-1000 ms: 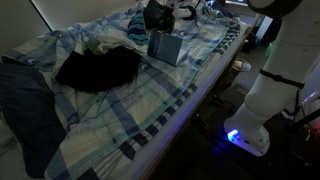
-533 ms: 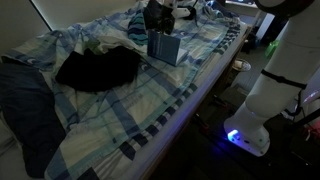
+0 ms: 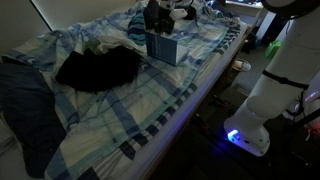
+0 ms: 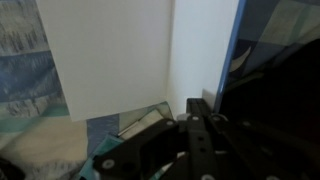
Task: Open the book on the bed
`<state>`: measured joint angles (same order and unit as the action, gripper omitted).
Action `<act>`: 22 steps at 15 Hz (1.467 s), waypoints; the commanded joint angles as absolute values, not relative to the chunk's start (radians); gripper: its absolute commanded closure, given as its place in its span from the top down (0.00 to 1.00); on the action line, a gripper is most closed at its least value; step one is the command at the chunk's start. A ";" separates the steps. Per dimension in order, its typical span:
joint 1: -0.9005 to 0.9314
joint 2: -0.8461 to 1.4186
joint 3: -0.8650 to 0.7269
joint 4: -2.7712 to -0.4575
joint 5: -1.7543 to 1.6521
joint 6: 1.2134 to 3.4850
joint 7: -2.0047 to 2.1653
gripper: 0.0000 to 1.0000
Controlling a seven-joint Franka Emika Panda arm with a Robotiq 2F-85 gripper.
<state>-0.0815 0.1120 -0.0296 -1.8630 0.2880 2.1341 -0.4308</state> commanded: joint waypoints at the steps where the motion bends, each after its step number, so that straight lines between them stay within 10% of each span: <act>1: -0.074 0.069 -0.020 -1.917 0.281 2.158 -0.465 0.00; 22: -0.014 0.035 0.022 -1.973 0.251 2.138 -0.512 0.00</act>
<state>-0.0169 0.0730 0.0161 -1.9378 0.2691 2.1345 -0.4904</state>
